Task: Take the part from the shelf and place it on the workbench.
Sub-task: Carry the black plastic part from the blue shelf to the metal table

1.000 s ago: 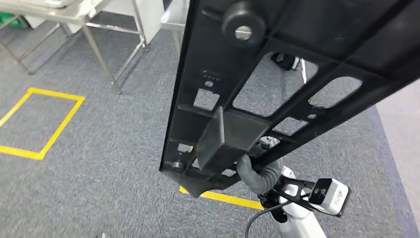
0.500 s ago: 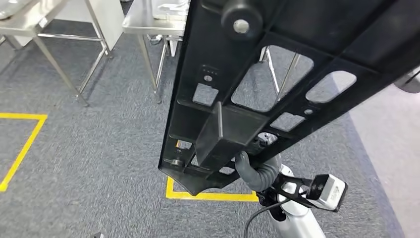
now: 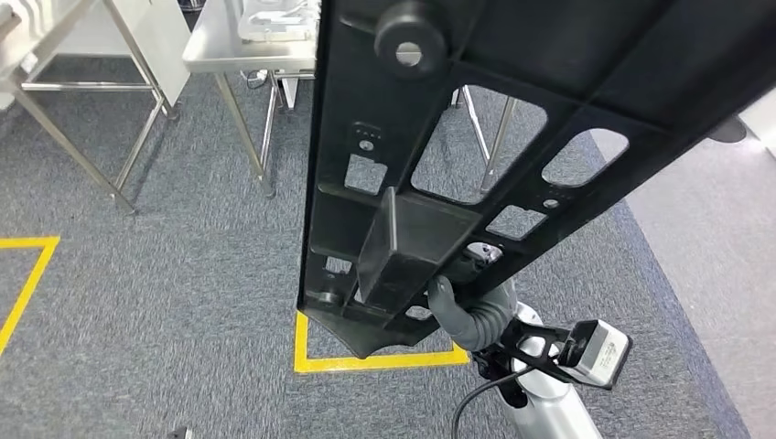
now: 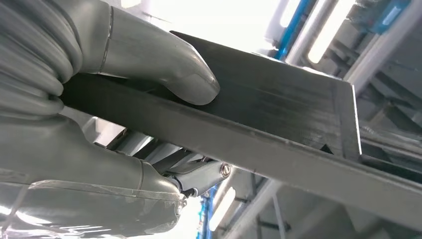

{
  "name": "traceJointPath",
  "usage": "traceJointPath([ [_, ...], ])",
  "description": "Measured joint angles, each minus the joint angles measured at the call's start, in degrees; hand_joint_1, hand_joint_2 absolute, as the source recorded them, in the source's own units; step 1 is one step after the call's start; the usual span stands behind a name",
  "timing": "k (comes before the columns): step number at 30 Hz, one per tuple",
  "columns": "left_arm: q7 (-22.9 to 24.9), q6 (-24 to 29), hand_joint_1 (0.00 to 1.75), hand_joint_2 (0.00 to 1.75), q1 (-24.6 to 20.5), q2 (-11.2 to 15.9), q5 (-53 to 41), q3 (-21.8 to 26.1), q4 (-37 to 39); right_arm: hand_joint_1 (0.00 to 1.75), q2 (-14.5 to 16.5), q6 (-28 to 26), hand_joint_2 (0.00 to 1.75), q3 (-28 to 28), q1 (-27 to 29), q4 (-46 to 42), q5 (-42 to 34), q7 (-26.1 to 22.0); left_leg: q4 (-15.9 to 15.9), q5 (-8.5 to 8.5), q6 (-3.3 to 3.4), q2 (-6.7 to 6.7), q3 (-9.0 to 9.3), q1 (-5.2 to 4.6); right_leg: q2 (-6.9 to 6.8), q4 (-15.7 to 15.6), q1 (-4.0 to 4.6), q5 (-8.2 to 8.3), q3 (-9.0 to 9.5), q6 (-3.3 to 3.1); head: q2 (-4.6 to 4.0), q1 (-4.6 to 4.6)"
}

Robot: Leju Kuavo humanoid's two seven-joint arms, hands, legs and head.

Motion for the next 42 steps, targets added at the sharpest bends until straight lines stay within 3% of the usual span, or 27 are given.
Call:
traceJointPath([
  [3, -0.1, 0.0, 0.00, 1.75, 0.3, 0.0, -0.3, 0.0, 0.0, 1.75, 0.2, 0.0, 1.75, 0.0, 0.3, -0.1, 0.0, -0.2, 10.9, -4.13, -0.22, -0.88, -5.92, 0.06, 0.41, -0.1, 0.14, -0.63, 0.82, -0.67, 0.00, 0.00],
  [4, -0.1, 0.0, 0.00, 1.75, 0.4, 0.0, -0.3, 0.0, 0.0, 1.75, 0.2, 0.0, 1.75, 0.0, 0.5, -0.1, 0.0, -0.2, 13.0, -4.17, -0.27, -0.93, -7.47, 0.05, 0.67, 0.0, 0.20, -0.92, 1.08, -0.70, 0.00, 0.00],
  [5, -0.1, 0.1, 0.00, 1.75, 0.5, 0.1, -0.4, 0.0, 0.0, 1.75, 0.2, 0.0, 1.75, 0.0, 0.7, -0.1, 0.0, -0.2, 13.1, -3.06, -0.27, -0.94, -8.07, 0.05, 0.96, 0.1, 0.23, -1.27, 1.40, -0.66, -0.01, 0.00],
  [7, -0.1, 0.1, 0.00, 1.75, 0.5, 0.2, -0.4, 0.0, 0.0, 1.75, 0.2, 0.0, 1.75, 0.0, 0.9, -0.1, 0.0, -0.2, 6.9, 1.73, -0.02, -1.00, -6.22, 0.05, 1.43, 0.4, 0.23, -2.20, 2.38, -0.39, -0.01, 0.00],
  [9, 0.0, 0.1, 0.00, 1.75, 0.5, 0.3, -0.4, 0.0, 0.0, 1.75, 0.3, 0.0, 1.75, 0.0, 0.9, -0.2, 0.0, -0.2, 0.5, 4.54, 0.51, -1.30, -3.48, -0.09, 1.72, 0.7, 0.35, -3.16, 3.05, 0.15, -0.01, -0.01],
  [10, 0.0, 0.2, 0.00, 1.75, 0.5, 0.4, -0.4, 0.0, 0.0, 1.75, 0.3, 0.0, 1.75, 0.0, 1.0, -0.3, 0.0, -0.2, -1.1, 4.67, 0.82, -1.45, -2.79, -0.19, 1.82, 0.8, 0.39, -3.44, 3.12, 0.48, -0.01, 0.00],
  [14, 0.0, 0.3, 0.00, 1.75, 0.4, 0.4, -0.4, 0.0, 0.0, 1.75, 0.3, 0.1, 1.75, 0.0, 1.1, -0.4, 0.0, -0.3, -2.3, 3.72, 2.15, -1.57, -1.70, -0.16, 1.66, 2.0, 0.29, -3.77, 2.86, 1.86, -0.01, -0.01],
  [16, 0.0, 0.3, 0.00, 1.75, 0.4, 0.4, -0.4, 0.1, 0.0, 1.75, 0.3, 0.2, 1.75, 0.0, 1.1, -0.5, 0.0, -0.3, -2.7, 3.31, 2.62, -1.53, -0.80, 0.00, 1.11, 7.0, 0.08, -5.42, 0.09, 2.41, 0.00, 0.00],
  [18, 0.0, 0.3, 0.00, 1.75, 0.4, 0.5, -0.4, 0.1, 0.0, 1.75, 0.3, 0.3, 1.75, 0.0, 1.3, -0.5, 0.0, -0.3, -2.8, 2.59, 2.83, -1.51, -0.04, -0.01, 0.84, 14.5, -0.12, -7.80, -4.94, 2.75, 0.00, 0.00],
  [19, 0.0, 0.3, 0.00, 1.75, 0.4, 0.5, -0.4, 0.2, 0.0, 1.75, 0.3, 0.4, 1.75, 0.0, 1.4, -0.5, 0.0, -0.3, -2.8, 2.14, 2.81, -1.51, 0.42, -0.01, 0.81, 16.8, -0.19, -8.12, -7.00, 2.81, 0.00, 0.00],
  [20, 0.0, 0.3, 0.00, 1.75, 0.5, 0.5, -0.4, 0.2, 0.0, 1.75, 0.3, 0.4, 1.75, 0.0, 1.5, -0.5, 0.0, -0.3, -2.8, 1.64, 2.76, -1.52, 1.00, -0.02, 0.79, 17.3, -0.25, -7.35, -8.15, 2.78, 0.00, 0.00],
  [21, -0.1, 0.3, 0.00, 1.75, 0.6, 0.5, -0.4, 0.2, 0.0, 1.75, 0.3, 0.5, 1.75, 0.0, 1.6, -0.5, 0.0, -0.2, -2.8, 1.10, 2.67, -1.53, 1.73, -0.02, 0.76, 15.5, -0.28, -5.47, -8.20, 2.67, -0.01, 0.00],
  [23, -0.1, 0.3, 0.00, 1.75, 0.6, 0.5, -0.4, 0.2, 0.0, 1.75, 0.3, 0.6, 1.75, 0.0, 1.6, -0.5, 0.0, -0.2, -3.0, -0.09, 2.40, -1.53, 3.33, 0.00, 0.46, 8.1, -0.14, -0.09, -6.20, 2.10, -0.01, 0.00],
  [24, -0.1, 0.3, 0.00, 1.75, 0.6, 0.5, -0.4, 0.2, 0.1, 1.75, 0.3, 0.6, 1.75, 0.0, 1.6, -0.5, 0.0, -0.1, -3.1, -0.56, 2.18, -1.49, 4.01, 0.00, 0.20, 5.0, 0.13, 1.44, -5.38, 1.81, -0.01, -0.01],
  [26, -0.1, 0.3, 0.00, 1.75, 0.5, 0.5, -0.4, 0.2, 0.1, 1.75, 0.4, 0.6, 1.75, 0.0, 1.7, -0.3, 0.0, 0.0, -3.4, -1.15, 1.53, -1.30, 4.83, -0.01, -0.21, 2.1, 0.67, 2.35, -4.76, 1.17, -0.01, 0.05],
  [29, -0.1, 0.3, 0.00, 1.75, 0.4, 0.5, -0.4, 0.2, 0.1, 1.75, 0.5, 0.8, 1.75, 0.0, 1.7, -0.1, 0.1, 0.3, -2.1, -0.96, 0.59, -0.98, 5.46, -0.09, 0.03, 1.1, 0.59, 1.73, -3.24, 0.15, 0.00, 0.11],
  [31, -0.1, 0.4, 0.00, 1.75, 0.1, 0.5, -0.5, 0.2, 0.1, 1.75, 0.8, 0.9, 1.75, 0.0, 1.5, 0.0, 0.2, 0.5, 3.0, -0.97, 0.40, -0.99, 3.04, 0.01, 0.18, 0.7, 0.40, 0.91, -1.52, -0.43, 0.00, 0.11],
  [32, -0.1, 0.4, 0.00, 1.75, 0.1, 0.5, -0.5, 0.2, 0.1, 1.75, 0.9, 0.9, 1.75, 0.0, 1.5, 0.0, 0.3, 0.7, 6.8, -1.81, 0.36, -1.05, 0.65, 0.07, 0.20, 0.6, 0.40, 0.34, -0.83, -0.66, 0.00, 0.11],
  [34, -0.1, 0.4, 0.00, 1.75, 0.2, 0.5, -0.6, 0.2, 0.1, 1.75, 1.1, 0.8, 1.75, 0.0, 1.7, 0.2, 0.5, 1.0, 13.0, -5.08, 0.13, -1.09, -4.52, 0.07, 0.41, 0.6, 0.44, -0.96, 0.56, -0.91, 0.00, 0.11],
  [35, -0.1, 0.4, 0.00, 1.75, 0.4, 0.5, -0.6, 0.2, 0.1, 1.75, 1.1, 0.6, 1.75, 0.0, 1.8, 0.3, 0.6, 1.1, 14.0, -6.48, 0.01, -1.09, -6.25, 0.07, 0.60, 0.6, 0.46, -1.67, 1.42, -0.92, -0.01, 0.11],
  [36, -0.1, 0.4, 0.00, 1.75, 0.6, 0.5, -0.7, 0.2, 0.1, 1.75, 1.1, 0.5, 1.75, 0.0, 1.9, 0.4, 0.8, 1.2, 13.2, -6.78, -0.04, -1.10, -7.12, 0.07, 0.79, 0.6, 0.48, -2.42, 2.40, -0.88, -0.01, 0.11],
  [37, -0.1, 0.4, 0.00, 1.75, 0.7, 0.5, -0.7, 0.2, 0.1, 1.75, 1.1, 0.3, 1.75, 0.0, 2.0, 0.4, 0.9, 1.3, 10.8, -5.58, -0.02, -1.09, -7.29, 0.07, 0.93, 0.6, 0.48, -3.24, 3.50, -0.77, 0.00, 0.11],
  [40, -0.1, 0.4, 0.00, 1.75, 0.9, 0.5, -0.9, 0.2, 0.2, 1.75, 1.4, 0.0, 1.75, -0.1, 2.1, 0.5, 1.2, 1.4, 1.5, 3.92, 0.60, -1.09, -6.44, -0.20, 1.15, 0.7, 0.60, -5.77, 6.12, -0.15, 0.00, 0.12],
  [41, -0.1, 0.4, 0.00, 1.75, 1.0, 0.6, -1.0, 0.2, 0.2, 1.75, 1.4, 0.0, 1.75, -0.1, 2.1, 0.6, 1.3, 1.5, 0.1, 5.92, 0.94, -1.10, -6.23, -0.37, 1.23, 0.7, 0.63, -6.43, 6.59, 0.20, 0.00, 0.11],
  [42, -0.1, 0.4, 0.00, 1.75, 1.0, 0.6, -1.1, 0.2, 0.2, 1.75, 1.5, -0.1, 1.75, -0.2, 2.1, 0.5, 1.4, 1.5, -0.3, 6.26, 1.28, -1.10, -6.05, -0.51, 1.30, 0.7, 0.69, -6.72, 7.02, 0.59, 0.00, 0.11],
])
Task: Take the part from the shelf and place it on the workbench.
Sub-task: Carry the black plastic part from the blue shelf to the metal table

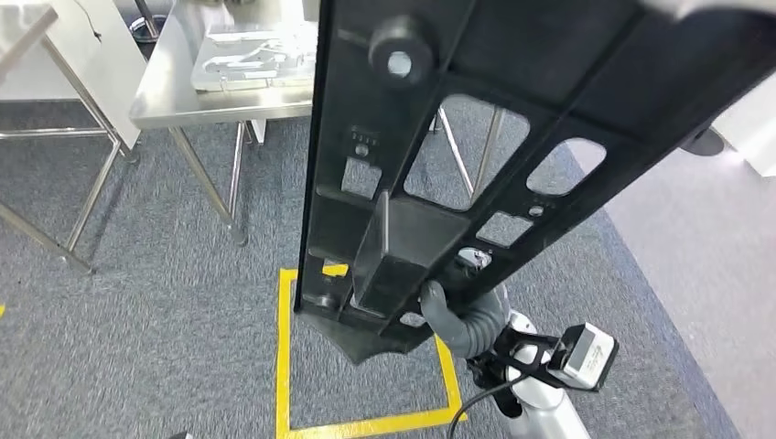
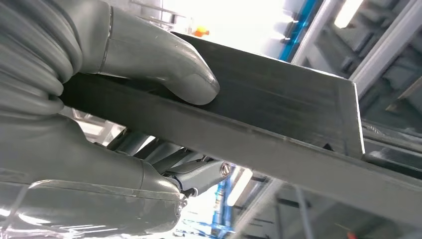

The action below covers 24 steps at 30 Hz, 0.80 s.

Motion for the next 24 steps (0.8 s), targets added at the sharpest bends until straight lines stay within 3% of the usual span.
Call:
traceJointPath([
  [2, 0.0, 0.0, 0.00, 1.75, -0.2, 0.0, -0.1, 0.0, 0.0, 1.75, 0.1, -0.2, 1.75, -0.1, 0.0, -0.3, 0.6, 0.1, -0.4, -0.54, 0.69, -0.17, 0.94, 0.11, -0.05, 1.2, -0.04, 0.50, -0.16, 0.79, -0.01, -0.01],
  [3, 0.0, 0.0, 0.00, 1.75, -0.2, 0.0, -0.2, 0.0, 0.0, 1.75, 0.1, -0.5, 1.75, -0.1, 0.0, -0.6, 1.2, 0.2, -0.9, -0.89, 1.01, -0.29, 1.64, 0.25, -0.17, 3.5, -0.06, 1.31, -1.21, 1.14, -0.01, 0.00],
  [5, 0.0, 0.0, 0.00, 1.75, -0.3, 0.0, -0.3, 0.0, 0.0, 1.75, 0.1, -1.2, 1.75, -0.2, 0.0, -0.8, 2.4, 0.3, -1.9, -1.63, 1.45, -0.59, 3.38, 0.46, -0.40, 10.2, -0.30, 1.80, -5.73, 1.72, 0.00, 0.00],
  [7, -0.1, 0.0, 0.00, 1.75, -0.3, 0.0, -0.4, 0.0, 0.0, 1.75, 0.1, -1.8, 1.75, -0.2, 0.3, -0.9, 3.1, 0.5, -2.6, -2.65, 1.63, -1.02, 5.23, 0.49, -0.50, 15.8, -0.64, -1.03, -10.94, 2.26, 0.00, 0.00],
  [8, -0.1, -0.1, 0.00, 1.75, -0.3, 0.0, -0.5, 0.0, 0.0, 1.75, 0.1, -2.0, 1.75, -0.2, 0.5, -0.9, 3.1, 0.5, -2.9, -3.26, 1.60, -1.36, 6.19, 0.52, -0.52, 16.8, -0.82, -2.93, -12.84, 2.51, 0.00, 0.00],
  [9, 0.0, -0.1, 0.00, 1.75, -0.3, 0.0, -0.5, 0.0, 0.0, 1.75, 0.1, -2.0, 1.75, -0.2, 0.6, -0.9, 3.0, 0.4, -3.0, -3.96, 1.53, -1.67, 7.24, 0.57, -0.56, 16.4, -0.95, -4.14, -14.05, 2.69, 0.00, 0.00],
  [10, 0.0, -0.1, 0.00, 1.75, -0.2, 0.0, -0.6, 0.0, 0.0, 1.75, 0.1, -2.0, 1.75, -0.2, 0.7, -0.9, 2.8, 0.2, -3.0, -4.77, 1.44, -1.95, 8.36, 0.61, -0.61, 14.5, -1.05, -3.96, -14.61, 2.72, 0.00, 0.00],
  [11, 0.0, -0.2, 0.00, 1.75, -0.2, 0.0, -0.6, 0.0, 0.0, 1.75, 0.1, -2.0, 1.75, -0.3, 0.7, -0.9, 2.7, 0.1, -3.1, -5.63, 1.33, -2.14, 9.50, 0.65, -0.66, 11.5, -1.09, -1.89, -14.68, 2.59, 0.00, 0.00],
  [13, 0.0, -0.2, 0.00, 1.75, -0.1, 0.0, -0.6, 0.0, 0.0, 1.75, 0.0, -1.9, 1.75, -0.5, 0.8, -0.8, 2.5, -0.1, -3.1, -7.37, 0.97, -2.40, 11.49, 0.58, -0.83, 4.8, -0.90, 5.91, -14.45, 1.91, 0.00, 0.02],
  [14, 0.0, -0.2, 0.00, 1.75, -0.1, 0.0, -0.6, 0.0, 0.0, 1.75, 0.0, -1.9, 1.75, -0.6, 0.7, -0.7, 2.3, -0.1, -3.3, -8.25, 0.63, -2.51, 12.27, 0.50, -0.86, 2.7, -0.71, 8.96, -14.27, 1.49, 0.00, 0.01],
  [15, 0.0, -0.2, 0.00, 1.75, -0.1, 0.0, -0.6, 0.0, 0.0, 1.75, -0.1, -1.9, 1.75, -0.7, 0.7, -0.7, 2.2, -0.2, -3.3, -8.77, 0.25, -2.54, 13.16, 0.40, -0.82, 1.6, -0.54, 10.59, -14.01, 1.03, 0.00, 0.00],
  [17, -0.1, -0.3, 0.00, 1.75, -0.4, 0.0, -0.6, 0.0, 0.0, 1.75, -0.1, -1.9, 1.75, -0.8, 0.4, -0.7, 1.9, -0.3, -2.6, -8.69, -0.55, -2.40, 14.33, 0.32, -0.59, 1.1, -0.41, 10.10, -12.54, 0.07, 0.00, -0.01],
  [18, -0.1, -0.3, 0.00, 1.75, -0.5, 0.0, -0.6, 0.0, 0.0, 1.75, -0.1, -1.9, 1.75, -0.9, 0.2, -0.8, 1.8, -0.4, -1.1, -8.14, -0.78, -2.11, 14.27, 0.33, -0.53, 0.8, -0.45, 9.72, -11.55, -0.41, 0.00, -0.01],
  [20, 0.0, -0.4, 0.00, 1.75, -0.9, -0.1, -0.6, 0.0, 0.0, 1.75, -0.1, -1.9, 1.75, -0.9, 0.0, -0.8, 1.6, -0.4, 4.4, -8.27, -1.08, -1.40, 11.30, 0.43, -0.58, 0.4, -0.46, 8.76, -9.62, -1.16, 0.00, -0.01],
  [22, 0.0, -0.4, 0.00, 1.75, -0.9, -0.1, -0.6, 0.0, 0.0, 1.75, -0.1, -1.9, 1.75, -0.9, 0.1, -0.7, 1.6, -0.5, 10.6, -11.21, -1.31, -0.97, 6.50, 0.43, -0.62, 0.4, -0.20, 7.40, -8.19, -1.60, 0.00, -0.01],
  [24, 0.0, -0.3, 0.00, 1.75, -0.7, -0.1, -0.6, 0.0, 0.0, 1.75, -0.1, -1.9, 1.75, -1.0, 0.3, -0.6, 1.6, -0.5, 12.7, -14.75, -1.33, -0.89, 2.82, 0.38, -0.48, 0.4, 0.11, 6.00, -6.63, -1.80, -0.01, -0.01],
])
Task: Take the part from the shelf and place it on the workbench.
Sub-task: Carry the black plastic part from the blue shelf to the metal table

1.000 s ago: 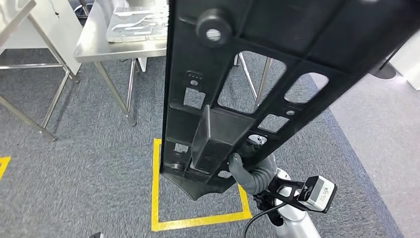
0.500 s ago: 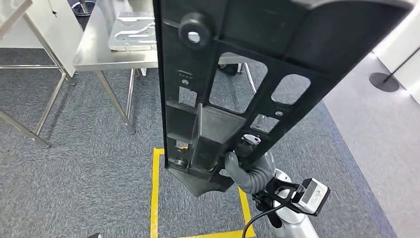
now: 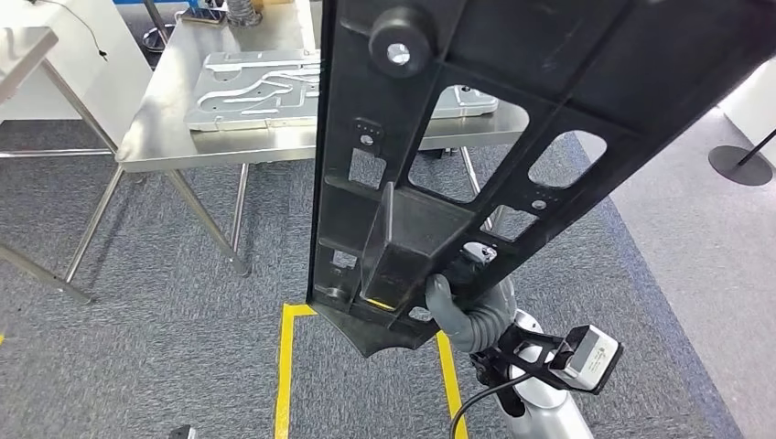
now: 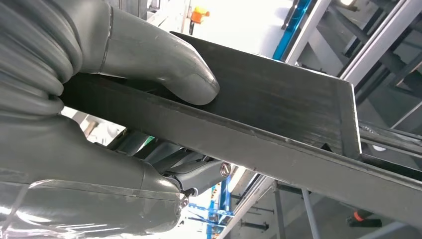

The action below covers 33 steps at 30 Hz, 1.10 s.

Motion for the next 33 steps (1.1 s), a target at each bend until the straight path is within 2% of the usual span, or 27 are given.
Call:
traceJointPath([
  [1, 0.0, 0.0, 0.00, 1.75, 0.1, 0.0, 0.0, 0.0, 0.0, 1.75, 0.0, 0.0, 1.75, 0.0, 0.0, 0.0, 0.0, 0.0, -1.1, -0.32, 0.25, 0.02, -0.90, -0.13, 0.07, 0.0, 0.17, -0.79, 1.00, -0.05, -0.01, -0.01],
  [2, 0.0, 0.0, 0.00, 1.75, 0.2, 0.0, 0.0, 0.0, 0.0, 1.75, 0.0, 0.0, 1.75, 0.0, 0.1, 0.1, 0.0, -0.1, -3.6, 1.10, 0.66, 0.04, -1.21, -0.34, 0.09, 0.0, 0.35, -1.61, 2.10, -0.07, -0.01, 0.00],
  [4, 0.0, 0.1, 0.00, 1.75, 0.4, 0.1, 0.0, 0.0, 0.0, 1.75, 0.0, 0.0, 1.75, 0.0, 0.1, 0.2, 0.0, -0.1, -9.8, 8.01, 1.95, 0.05, -1.03, -1.11, 0.13, -0.1, 0.57, -3.22, 4.02, -0.01, 0.00, 0.00],
  [5, 0.0, 0.1, 0.00, 1.75, 0.6, 0.2, 0.0, 0.0, 0.0, 1.75, 0.0, 0.0, 1.75, 0.0, 0.1, 0.2, 0.0, -0.1, -11.9, 10.96, 2.43, -0.12, -0.78, -1.51, 0.21, -0.1, 0.63, -3.92, 4.70, 0.15, 0.00, 0.00],
  [6, 0.0, 0.1, 0.00, 1.75, 0.7, 0.2, 0.0, 0.0, 0.0, 1.75, 0.0, 0.0, 1.75, 0.0, 0.1, 0.3, 0.0, -0.2, -13.2, 12.84, 2.80, -0.30, -0.48, -1.81, 0.35, -0.1, 0.65, -4.39, 5.34, 0.36, 0.00, -0.02],
  [9, 0.0, 0.2, 0.00, 1.75, 0.5, 0.2, 0.1, 0.0, 0.0, 1.75, 0.0, 0.0, 1.75, 0.0, -0.1, 0.4, 0.0, -0.2, -14.7, 13.07, 3.43, -0.63, 1.47, -1.70, 0.49, 1.6, 0.74, -3.95, 5.75, 1.29, 0.00, -0.05],
  [11, 0.0, 0.3, 0.00, 1.75, 0.3, 0.1, 0.1, 0.1, 0.0, 1.75, 0.0, 0.0, 1.75, 0.0, -0.3, 0.4, -0.1, -0.2, -15.7, 12.91, 3.71, -0.63, 3.10, -1.30, 0.32, 6.0, 0.59, -3.85, 3.22, 2.03, 0.00, -0.04],
  [12, 0.0, 0.3, 0.00, 1.75, 0.3, 0.1, 0.1, 0.1, 0.0, 1.75, 0.0, 0.0, 1.75, -0.1, -0.2, 0.4, -0.1, -0.3, -16.1, 12.62, 3.74, -0.60, 3.74, -1.15, 0.21, 9.3, 0.33, -4.62, 0.94, 2.46, 0.00, -0.04],
  [14, -0.1, 0.3, 0.00, 1.75, 0.3, 0.1, 0.1, 0.1, 0.0, 1.75, 0.0, -0.1, 1.75, -0.1, 0.0, 0.4, -0.1, -0.3, -16.4, 11.69, 3.60, -0.65, 4.90, -0.79, 0.12, 14.9, -0.35, -7.62, -4.18, 3.30, 0.00, -0.03],
  [15, -0.1, 0.3, 0.00, 1.75, 0.4, 0.1, 0.0, 0.1, 0.0, 1.75, 0.0, -0.1, 1.75, -0.2, 0.1, 0.4, -0.1, -0.3, -16.4, 11.08, 3.41, -0.71, 5.54, -0.58, 0.07, 16.1, -0.70, -8.91, -6.14, 3.62, 0.00, -0.03],
  [16, -0.1, 0.2, 0.00, 1.75, 0.6, 0.1, 0.0, 0.1, 0.0, 1.75, 0.0, -0.1, 1.75, -0.2, 0.2, 0.4, -0.1, -0.3, -16.4, 10.43, 3.18, -0.77, 6.29, -0.35, 0.00, 15.5, -1.03, -9.14, -7.22, 3.94, 0.01, -0.03],
  [17, -0.1, 0.2, 0.00, 1.75, 0.6, 0.0, -0.1, 0.1, 0.0, 1.75, 0.0, -0.2, 1.75, -0.3, 0.4, 0.4, -0.1, -0.3, -16.4, 9.72, 2.90, -0.83, 7.15, -0.12, -0.10, 13.3, -1.33, -8.00, -7.46, 4.23, 0.00, -0.03],
  [18, -0.1, 0.2, 0.00, 1.75, 0.7, 0.0, -0.1, 0.1, 0.0, 1.75, 0.0, -0.2, 1.75, -0.3, 0.5, 0.4, -0.1, -0.3, -16.4, 8.96, 2.60, -0.86, 7.98, 0.07, -0.24, 9.8, -1.59, -5.35, -7.04, 4.48, 0.00, -0.03],
  [19, -0.1, 0.2, 0.00, 1.75, 0.7, 0.0, -0.1, 0.1, 0.0, 1.75, 0.0, -0.2, 1.75, -0.4, 0.6, 0.4, -0.1, -0.3, -16.4, 8.19, 2.26, -0.87, 8.77, 0.20, -0.45, 6.0, -1.78, -1.52, -6.51, 4.61, 0.00, -0.03],
  [20, -0.1, 0.2, 0.00, 1.75, 0.7, 0.0, -0.1, 0.1, 0.1, 1.75, 0.0, -0.2, 1.75, -0.4, 0.7, 0.4, 0.0, -0.2, -16.4, 7.44, 1.85, -0.88, 9.42, 0.24, -0.65, 3.1, -1.79, 1.31, -6.02, 4.49, 0.00, -0.02],
  [21, -0.1, 0.2, 0.00, 1.75, 0.7, 0.0, -0.1, 0.1, 0.1, 1.75, 0.0, -0.2, 1.75, -0.5, 0.9, 0.4, 0.0, -0.2, -16.6, 6.73, 1.41, -0.86, 9.94, 0.24, -0.78, 1.4, -1.69, 3.32, -5.68, 4.19, 0.00, -0.03],
  [22, -0.1, 0.2, 0.00, 1.75, 0.6, 0.0, -0.1, 0.2, 0.1, 1.75, 0.0, -0.2, 1.75, -0.5, 1.0, 0.3, 0.0, -0.1, -16.7, 6.42, 0.92, -0.82, 10.57, 0.21, -0.81, 0.7, -1.58, 4.04, -5.48, 3.70, 0.00, -0.04],
  [24, -0.1, 0.2, 0.00, 1.75, 0.4, -0.1, -0.1, 0.2, 0.1, 1.75, 0.0, -0.2, 1.75, -0.6, 1.0, 0.2, 0.0, -0.1, -15.9, 6.69, 0.07, -0.67, 11.21, 0.27, -0.59, 0.5, -1.48, 3.21, -4.33, 2.64, 0.01, -0.07],
  [25, -0.1, 0.2, 0.00, 1.75, 0.3, -0.1, -0.1, 0.2, 0.1, 1.75, 0.0, -0.2, 1.75, -0.6, 1.0, 0.1, 0.1, -0.1, -13.9, 7.44, -0.25, -0.50, 10.64, 0.32, -0.54, 0.3, -1.54, 2.77, -3.48, 2.13, 0.01, -0.06],
  [26, -0.2, 0.1, 0.00, 1.75, 0.1, -0.1, -0.1, 0.2, 0.1, 1.75, 0.0, -0.2, 1.75, -0.6, 0.9, 0.0, 0.1, -0.1, -10.9, 7.94, -0.46, -0.31, 9.08, 0.37, -0.54, 0.1, -1.54, 2.24, -2.58, 1.70, 0.01, -0.06],
  [27, -0.2, 0.1, 0.00, 1.75, 0.0, -0.2, -0.1, 0.2, 0.1, 1.75, 0.1, -0.2, 1.75, -0.7, 0.9, -0.1, 0.1, 0.0, -7.3, 7.82, -0.61, -0.11, 6.64, 0.40, -0.57, 0.0, -1.50, 1.60, -1.74, 1.35, 0.01, -0.07],
  [28, -0.2, 0.0, 0.00, 1.75, 0.0, -0.2, -0.1, 0.2, 0.1, 1.75, 0.1, -0.2, 1.75, -0.7, 0.9, -0.1, 0.1, 0.0, -3.7, 6.83, -0.72, 0.02, 3.84, 0.38, -0.58, 0.0, -1.40, 0.88, -0.95, 1.08, 0.01, -0.07],
  [29, -0.2, 0.0, 0.00, 1.75, 0.1, -0.2, -0.1, 0.2, 0.1, 1.75, 0.1, -0.2, 1.75, -0.7, 0.9, -0.1, 0.1, 0.1, -1.0, 4.83, -0.74, 0.07, 1.17, 0.35, -0.52, -0.1, -1.28, 0.14, -0.19, 0.90, 0.01, -0.07],
  [30, -0.2, 0.0, 0.00, 1.75, 0.2, -0.2, -0.1, 0.2, 0.1, 1.75, 0.1, -0.2, 1.75, -0.7, 0.9, -0.1, 0.2, 0.1, 0.4, 2.53, -0.72, 0.09, -1.02, 0.30, -0.41, -0.1, -1.14, -0.66, 0.70, 0.80, 0.01, -0.08],
  [31, -0.2, 0.0, 0.00, 1.75, 0.4, -0.2, -0.1, 0.2, 0.1, 1.75, 0.1, -0.2, 1.75, -0.7, 0.9, -0.1, 0.2, 0.2, 0.3, 0.78, -0.57, 0.09, -2.51, 0.25, -0.30, -0.1, -1.01, -1.48, 1.69, 0.75, 0.01, -0.08],
  [32, -0.2, 0.0, 0.00, 1.75, 0.5, -0.2, -0.1, 0.2, 0.1, 1.75, 0.1, -0.2, 1.75, -0.7, 1.0, -0.1, 0.2, 0.2, -1.1, 0.36, -0.26, 0.10, -3.34, 0.16, -0.22, -0.1, -0.89, -2.35, 2.78, 0.74, 0.01, -0.08],
  [33, -0.2, 0.0, 0.00, 1.75, 0.6, -0.2, -0.1, 0.2, 0.1, 1.75, 0.1, -0.2, 1.75, -0.7, 0.9, -0.1, 0.2, 0.3, -3.7, 1.96, 0.23, 0.12, -3.71, -0.03, -0.20, -0.1, -0.76, -3.26, 3.93, 0.77, 0.00, -0.08],
])
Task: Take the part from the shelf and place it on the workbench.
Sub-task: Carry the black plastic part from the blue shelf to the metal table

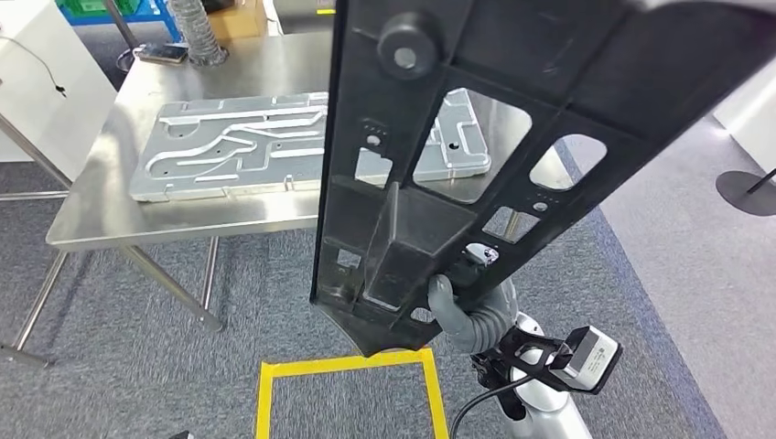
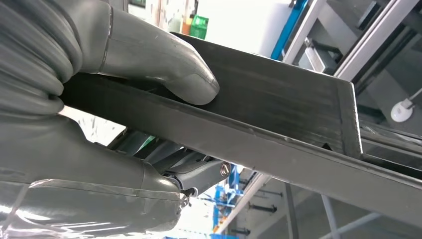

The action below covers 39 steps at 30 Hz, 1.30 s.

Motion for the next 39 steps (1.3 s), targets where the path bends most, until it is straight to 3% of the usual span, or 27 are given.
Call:
traceJointPath([
  [3, 0.0, 0.0, 0.00, 1.75, 0.5, 0.1, 0.0, 0.0, 0.1, 1.75, 0.0, 0.0, 1.75, 0.0, 0.0, 0.1, 0.2, 0.2, -8.2, 12.13, 1.52, 0.14, 0.01, -0.90, 0.15, -0.1, 0.30, -2.64, 2.65, 0.49, -0.01, 0.02],
  [4, 0.0, 0.0, 0.00, 1.75, 0.6, 0.1, 0.0, 0.1, 0.1, 1.75, 0.1, 0.0, 1.75, 0.0, 0.0, 0.0, 0.2, 0.3, -9.3, 14.31, 1.72, 0.13, 0.23, -1.11, 0.24, -0.2, 0.32, -3.12, 3.24, 0.83, -0.01, 0.02],
  [6, -0.1, 0.1, 0.00, 1.75, 0.4, 0.0, 0.0, 0.1, 0.1, 1.75, 0.1, -0.1, 1.75, 0.0, -0.1, -0.2, 0.3, 0.5, -9.9, 13.83, 1.94, 0.03, 1.33, -1.10, 0.28, 0.8, 0.32, -2.74, 3.40, 1.62, 0.00, 0.01],
  [7, -0.2, 0.1, 0.00, 1.75, 0.3, -0.1, 0.0, 0.1, 0.1, 1.75, 0.1, -0.2, 1.75, 0.0, -0.2, -0.3, 0.3, 0.6, -10.4, 13.52, 2.24, -0.07, 2.11, -0.98, 0.24, 2.8, 0.27, -1.75, 2.56, 1.98, -0.01, 0.01],
  [9, -0.3, 0.1, 0.00, 1.75, 0.1, -0.2, 0.0, 0.1, 0.1, 1.75, 0.1, -0.5, 1.75, 0.0, -0.5, -0.5, 0.3, 0.7, -11.4, 12.69, 2.66, -0.18, 4.03, -0.76, 0.15, 9.2, 0.12, -0.58, -1.60, 2.56, -0.01, 0.02],
  [10, -0.4, 0.0, 0.00, 1.75, 0.1, -0.2, 0.0, 0.1, 0.1, 1.75, 0.1, -0.7, 1.75, 0.0, -0.5, -0.5, 0.4, 0.8, -11.7, 12.07, 2.80, -0.20, 4.97, -0.76, 0.11, 12.6, 0.03, -1.30, -4.28, 2.76, -0.01, 0.02],
  [12, -0.6, 0.0, 0.00, 1.75, 0.1, -0.2, 0.0, 0.1, 0.1, 1.75, 0.0, -1.3, 1.75, 0.0, -0.4, -0.5, 0.8, 1.0, -12.0, 10.58, 2.88, -0.33, 6.86, -0.74, 0.04, 16.4, -0.07, -5.44, -8.90, 3.03, 0.00, 0.02],
  [13, -0.7, -0.1, 0.00, 1.75, 0.2, -0.2, 0.0, 0.1, 0.1, 1.75, 0.0, -1.6, 1.75, 0.0, -0.4, -0.5, 1.1, 1.1, -12.0, 9.71, 2.87, -0.45, 7.95, -0.73, 0.00, 16.3, -0.09, -7.45, -10.39, 3.11, 0.00, 0.02],
  [14, -0.8, -0.1, 0.00, 1.75, 0.2, -0.3, 0.0, 0.1, 0.1, 1.75, 0.0, -2.1, 1.75, 0.0, -0.4, -0.5, 1.6, 1.2, -12.0, 8.76, 2.79, -0.60, 9.16, -0.72, -0.04, 14.9, -0.10, -8.30, -11.22, 3.12, 0.00, 0.02],
  [15, -0.9, -0.1, 0.00, 1.75, 0.2, -0.3, 0.0, 0.2, 0.1, 1.75, 0.0, -2.6, 1.75, 0.0, -0.4, -0.5, 2.1, 1.4, -12.0, 7.75, 2.70, -0.72, 10.49, -0.71, -0.06, 12.3, -0.10, -7.34, -11.56, 3.03, -0.01, 0.02],
  [16, -0.9, -0.2, 0.00, 1.75, 0.3, -0.3, 0.0, 0.2, 0.1, 1.75, -0.1, -3.0, 1.75, 0.0, -0.3, -0.5, 2.6, 1.6, -12.1, 6.74, 2.55, -0.80, 11.62, -0.72, -0.07, 8.9, -0.02, -3.82, -11.64, 2.79, 0.00, 0.02],
  [17, -1.0, -0.2, 0.00, 1.75, 0.3, -0.3, 0.0, 0.2, 0.1, 1.75, -0.2, -3.5, 1.75, 0.0, -0.2, -0.5, 3.1, 1.9, -11.9, 5.77, 2.31, -0.90, 12.77, -0.79, -0.04, 5.7, 0.14, 0.99, -11.70, 2.42, 0.00, 0.00],
  [18, -1.1, -0.2, 0.00, 1.75, 0.3, -0.4, 0.0, 0.3, 0.2, 1.75, -0.3, -4.2, 1.75, 0.0, -0.1, -0.5, 3.7, 2.2, -11.8, 4.87, 1.98, -1.02, 13.50, -0.87, 0.01, 3.6, 0.31, 5.18, -11.71, 1.95, 0.00, 0.01],
  [19, -1.1, -0.2, 0.00, 1.75, 0.2, -0.4, 0.0, 0.4, 0.2, 1.75, -0.4, -5.2, 1.75, 0.0, -0.1, -0.5, 4.6, 2.9, -11.7, 4.17, 1.62, -1.10, 14.08, -0.90, 0.05, 2.5, 0.48, 8.18, -11.73, 1.45, 0.00, 0.02],
  [20, -1.2, -0.3, 0.00, 1.75, 0.1, -0.5, 0.0, 0.5, 0.2, 1.75, -0.5, -6.8, 1.75, 0.0, -0.6, -0.5, 5.5, 3.9, -11.3, 4.01, 1.23, -1.15, 14.42, -0.94, 0.11, 2.4, 0.62, 9.03, -11.67, 0.98, 0.00, 0.02],
  [22, -1.3, -0.4, 0.00, 1.75, -0.2, -0.5, -0.1, 0.9, 0.2, 1.75, -0.8, -11.1, 1.75, 0.0, -3.2, -0.3, 7.7, 7.1, -8.4, 5.72, 0.51, -1.04, 12.86, -0.94, 0.18, 1.8, 0.49, 8.53, -10.84, 0.30, 0.00, 0.04],
  [24, -1.6, -0.5, 0.00, 1.75, -0.4, -0.7, -0.3, 1.0, 0.2, 1.75, -1.4, -15.4, 1.75, -0.7, -7.1, 0.6, 10.3, 10.1, -1.8, 7.48, -0.20, -0.74, 8.58, -0.90, 0.17, 0.4, 0.15, 8.20, -9.42, -0.15, 0.00, 0.03],
  [25, -1.7, -0.6, 0.00, 1.75, -0.5, -0.7, -0.4, 1.0, 0.2, 1.75, -1.8, -17.5, 1.75, -1.3, -9.2, 1.3, 12.8, 11.1, 1.5, 6.66, -0.50, -0.55, 6.18, -0.76, 0.13, 0.0, 0.03, 7.90, -8.70, -0.33, 0.00, 0.03],
  [26, -1.8, -0.7, 0.00, 1.75, -0.5, -0.8, -0.4, 1.1, 0.2, 1.75, -2.4, -19.7, 1.75, -1.9, -11.1, 2.2, 16.5, 11.9, 4.0, 4.75, -0.76, -0.38, 4.02, -0.63, 0.10, -0.3, -0.02, 7.53, -8.07, -0.46, -0.01, 0.03],
  [28, -1.8, -0.7, 0.00, 1.75, -0.4, -0.8, -0.5, 1.3, 0.2, 1.75, -3.5, -24.3, 1.75, -2.9, -14.8, 4.2, 26.6, 13.3, 5.7, 0.92, -0.98, -0.13, 1.08, -0.31, 0.14, -0.4, -0.04, 6.69, -7.05, -0.48, -0.01, 0.04],
  [29, -1.9, -0.7, 0.00, 1.75, -0.4, -0.8, -0.7, 1.3, 0.2, 1.75, -4.0, -26.5, 1.75, -3.1, -16.9, 5.5, 32.3, 14.4, 4.5, 0.96, -0.98, -0.03, 0.56, -0.18, 0.20, -0.4, -0.06, 6.30, -6.60, -0.41, -0.01, 0.04],
  [30, -1.9, -0.7, 0.00, 1.75, -0.4, -0.8, -0.8, 1.4, 0.2, 1.75, -4.4, -28.4, 1.75, -3.1, -19.3, 7.1, 38.1, 15.8, 2.0, 2.85, -0.98, 0.04, 0.70, -0.07, 0.28, -0.3, -0.10, 5.92, -6.16, -0.29, 0.00, 0.04],
  [32, -1.9, -0.7, 0.00, 1.75, -0.5, -0.8, -1.1, 1.5, 0.2, 1.75, -4.7, -31.3, 1.75, -2.6, -24.6, 10.8, 49.3, 19.6, -5.6, 9.28, -0.90, 0.31, 2.17, 0.07, 0.39, -0.1, -0.13, 5.20, -5.44, 0.17, 0.00, 0.04],
  [34, -2.0, -0.8, 0.00, 1.75, -0.6, -0.8, -1.5, 1.5, 0.2, 1.75, -4.8, -32.7, 1.75, -1.3, -29.7, 14.9, 58.8, 23.1, -10.5, 12.49, -0.23, 0.59, 3.15, -0.08, 0.47, 0.2, 0.01, 4.77, -5.43, 0.81, 0.00, 0.04],
  [37, -2.2, -1.0, 0.00, 1.75, -0.7, -0.8, -1.9, 1.5, 0.2, 1.75, -4.2, -32.1, 1.75, 2.0, -36.6, 22.5, 69.2, 26.1, -11.2, 12.90, 0.99, 0.46, 3.22, -0.21, 0.39, 0.3, 0.11, 4.32, -5.71, 1.73, 0.00, 0.04],
  [39, -2.3, -1.3, 0.00, 1.75, -0.8, -0.7, -2.2, 1.5, 0.2, 1.75, -3.1, -31.4, 1.75, 4.8, -40.5, 28.7, 74.7, 27.0, -11.5, 13.02, 1.52, 0.39, 3.55, -0.02, 0.14, 2.6, 0.02, 2.75, -6.65, 2.18, 0.00, 0.05],
])
